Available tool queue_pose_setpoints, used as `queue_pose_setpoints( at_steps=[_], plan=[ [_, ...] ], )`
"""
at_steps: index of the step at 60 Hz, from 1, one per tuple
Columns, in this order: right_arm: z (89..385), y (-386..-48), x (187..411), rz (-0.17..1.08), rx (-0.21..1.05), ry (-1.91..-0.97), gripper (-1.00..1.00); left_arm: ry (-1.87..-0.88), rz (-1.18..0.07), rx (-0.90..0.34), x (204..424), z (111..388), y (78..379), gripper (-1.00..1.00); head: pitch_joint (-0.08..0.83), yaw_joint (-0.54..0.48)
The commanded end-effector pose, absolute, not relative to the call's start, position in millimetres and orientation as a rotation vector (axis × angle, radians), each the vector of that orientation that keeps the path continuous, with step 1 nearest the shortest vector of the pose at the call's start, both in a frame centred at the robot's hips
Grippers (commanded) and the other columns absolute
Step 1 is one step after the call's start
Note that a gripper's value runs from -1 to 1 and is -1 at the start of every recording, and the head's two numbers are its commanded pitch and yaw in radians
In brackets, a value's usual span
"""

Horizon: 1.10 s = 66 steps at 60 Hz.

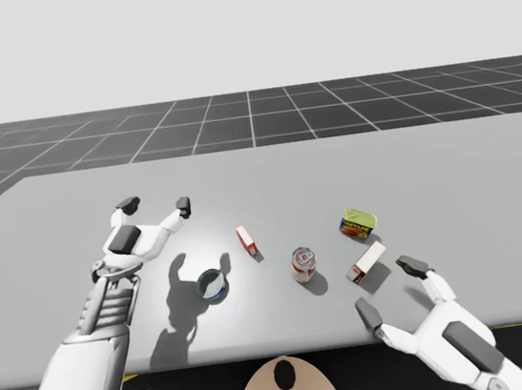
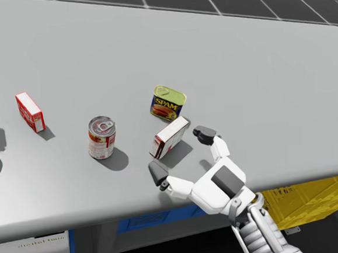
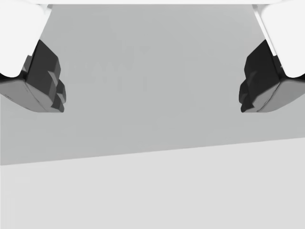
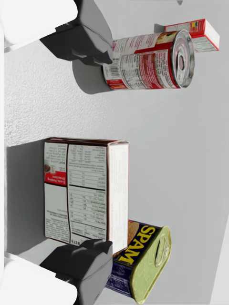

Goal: Grasp the pudding box and hold it up.

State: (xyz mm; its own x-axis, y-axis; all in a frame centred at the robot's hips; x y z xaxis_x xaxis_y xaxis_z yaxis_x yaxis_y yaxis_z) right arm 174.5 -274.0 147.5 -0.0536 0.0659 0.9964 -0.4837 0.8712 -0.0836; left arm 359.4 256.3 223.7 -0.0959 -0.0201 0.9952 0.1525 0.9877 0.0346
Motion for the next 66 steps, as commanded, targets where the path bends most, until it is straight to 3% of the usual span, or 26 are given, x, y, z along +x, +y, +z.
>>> queue_pose_setpoints(
  at_steps=[1,34,55,56,57,58,60,66],
  plan=[
    [130,-276,187,0.45,0.328,-1.544,-1.0,-1.661,-0.145,-0.098,360,223,256,-1.0,0.729,-0.37],
    [116,-273,235,0.411,0.263,-1.509,-1.0,-1.674,-0.146,-0.102,358,225,256,-1.0,0.73,-0.37],
    [116,-269,243,0.462,0.249,-1.511,-0.97,-1.677,-0.153,-0.103,357,225,254,-1.0,0.723,-0.37],
    [114,-269,243,0.468,0.243,-1.525,-0.67,-1.677,-0.154,-0.103,357,225,254,-1.0,0.722,-0.37],
    [113,-270,243,0.461,0.235,-1.539,-0.55,-1.677,-0.154,-0.103,357,225,254,-1.0,0.721,-0.37],
    [111,-269,242,0.445,0.24,-1.558,0.2,-1.677,-0.154,-0.103,357,225,254,-1.0,0.72,-0.37],
    [111,-269,242,0.439,0.252,-1.543,0.93,-1.677,-0.155,-0.102,357,225,254,-1.0,0.718,-0.37],
    [110,-269,240,0.445,0.258,-1.539,1.0,-1.678,-0.156,-0.102,357,225,253,-1.0,0.693,-0.37]
  ],
)
